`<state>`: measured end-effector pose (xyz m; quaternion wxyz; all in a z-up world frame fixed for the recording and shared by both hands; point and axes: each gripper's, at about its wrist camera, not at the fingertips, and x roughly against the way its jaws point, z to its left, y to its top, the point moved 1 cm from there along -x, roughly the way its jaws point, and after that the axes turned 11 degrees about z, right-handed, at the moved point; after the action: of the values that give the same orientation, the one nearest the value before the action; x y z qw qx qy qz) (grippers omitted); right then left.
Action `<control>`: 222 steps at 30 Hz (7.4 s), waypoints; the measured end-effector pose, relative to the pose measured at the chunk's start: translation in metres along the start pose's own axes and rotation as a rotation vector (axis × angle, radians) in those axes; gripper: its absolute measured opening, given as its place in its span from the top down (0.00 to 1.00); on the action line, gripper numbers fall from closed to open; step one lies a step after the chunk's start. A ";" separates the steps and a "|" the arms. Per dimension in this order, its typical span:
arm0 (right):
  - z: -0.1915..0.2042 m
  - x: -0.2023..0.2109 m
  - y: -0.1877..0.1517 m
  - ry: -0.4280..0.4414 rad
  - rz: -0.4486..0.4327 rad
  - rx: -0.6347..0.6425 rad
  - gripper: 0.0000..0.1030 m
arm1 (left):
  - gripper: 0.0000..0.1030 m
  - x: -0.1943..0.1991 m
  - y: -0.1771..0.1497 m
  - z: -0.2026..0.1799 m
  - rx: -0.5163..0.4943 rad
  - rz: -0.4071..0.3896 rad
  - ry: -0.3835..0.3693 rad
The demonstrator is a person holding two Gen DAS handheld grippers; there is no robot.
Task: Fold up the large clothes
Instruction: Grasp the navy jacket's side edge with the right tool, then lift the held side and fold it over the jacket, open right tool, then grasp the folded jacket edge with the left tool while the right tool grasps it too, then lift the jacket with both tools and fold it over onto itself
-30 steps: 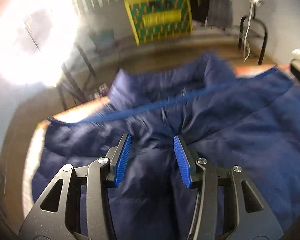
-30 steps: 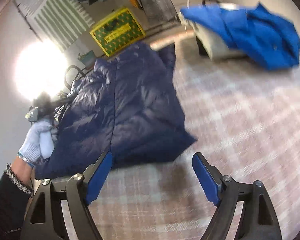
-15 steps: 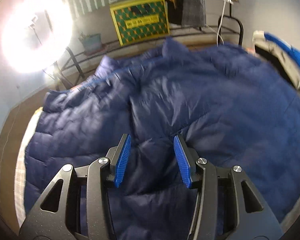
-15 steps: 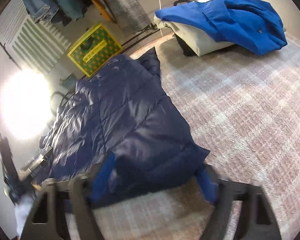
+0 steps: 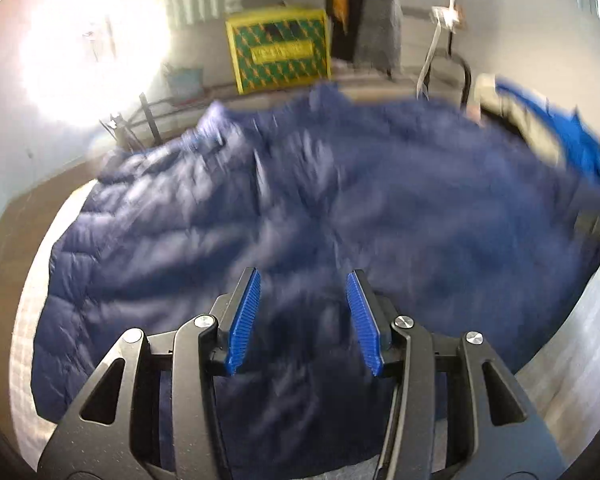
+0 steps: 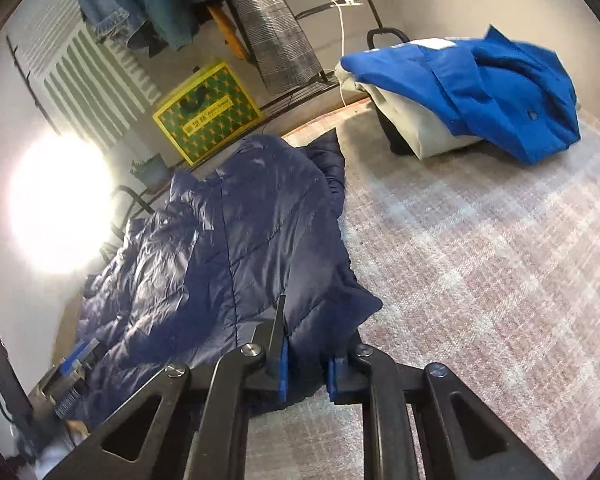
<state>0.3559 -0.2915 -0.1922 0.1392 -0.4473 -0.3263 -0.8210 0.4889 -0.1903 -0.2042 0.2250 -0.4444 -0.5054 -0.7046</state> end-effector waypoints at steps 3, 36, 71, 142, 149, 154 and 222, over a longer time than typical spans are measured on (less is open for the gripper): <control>0.017 0.010 0.003 -0.039 -0.035 0.068 0.91 | 0.54 -0.010 -0.007 0.002 0.026 0.007 -0.019; 0.302 0.014 -0.040 -0.023 -0.173 0.757 0.93 | 0.54 0.112 -0.186 0.282 0.684 -0.117 -0.114; 0.432 -0.120 -0.191 0.305 0.211 1.149 0.66 | 0.54 0.119 -0.219 0.328 0.790 -0.123 -0.074; 0.357 -0.283 0.064 0.144 0.125 0.770 0.66 | 0.77 -0.070 0.019 0.258 0.334 0.034 -0.010; 0.351 -0.254 0.062 0.095 0.092 0.774 0.39 | 0.46 -0.030 0.007 0.309 0.465 -0.035 -0.137; 0.280 -0.225 0.067 0.325 0.179 0.547 0.18 | 0.28 -0.037 -0.012 0.365 0.632 0.016 -0.387; 0.143 0.009 0.026 0.246 0.128 0.589 0.78 | 0.88 0.083 0.035 0.096 0.361 -0.015 -0.451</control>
<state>0.4568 -0.2160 -0.1185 0.3523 -0.3048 -0.5017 -0.7289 0.5120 -0.1057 -0.1065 0.1772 -0.5389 -0.6633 -0.4881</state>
